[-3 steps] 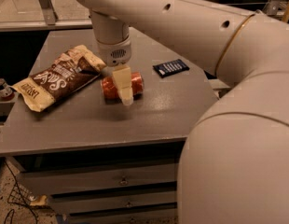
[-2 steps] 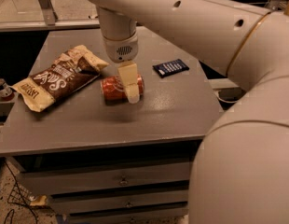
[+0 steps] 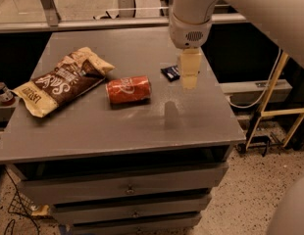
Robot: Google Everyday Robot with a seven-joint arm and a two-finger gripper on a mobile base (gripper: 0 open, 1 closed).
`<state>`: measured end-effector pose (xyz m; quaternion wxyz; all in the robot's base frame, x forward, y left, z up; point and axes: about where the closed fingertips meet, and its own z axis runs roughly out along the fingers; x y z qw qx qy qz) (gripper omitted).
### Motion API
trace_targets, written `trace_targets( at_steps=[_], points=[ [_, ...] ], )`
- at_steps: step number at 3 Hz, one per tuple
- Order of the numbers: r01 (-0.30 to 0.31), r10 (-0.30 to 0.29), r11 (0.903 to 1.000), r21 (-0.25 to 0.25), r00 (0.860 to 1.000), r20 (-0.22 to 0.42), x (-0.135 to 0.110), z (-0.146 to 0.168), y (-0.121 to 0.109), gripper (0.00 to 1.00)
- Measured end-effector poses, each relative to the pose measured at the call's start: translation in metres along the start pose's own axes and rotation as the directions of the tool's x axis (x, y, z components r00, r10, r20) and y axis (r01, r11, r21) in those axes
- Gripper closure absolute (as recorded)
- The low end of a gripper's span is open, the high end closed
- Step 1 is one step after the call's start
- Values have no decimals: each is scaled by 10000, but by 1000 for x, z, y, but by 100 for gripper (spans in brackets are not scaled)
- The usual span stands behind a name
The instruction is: Knock coke can over
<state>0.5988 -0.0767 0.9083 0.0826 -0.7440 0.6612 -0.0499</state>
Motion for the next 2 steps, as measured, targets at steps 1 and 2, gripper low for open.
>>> trace_targets(
  at_steps=[1,2],
  points=[
    [-1163,1163,9932,-64,9870,1111,77,6,13,0],
    [-1165,1163,9932,-42,9868,1123,74,5,14,0]
  ],
)
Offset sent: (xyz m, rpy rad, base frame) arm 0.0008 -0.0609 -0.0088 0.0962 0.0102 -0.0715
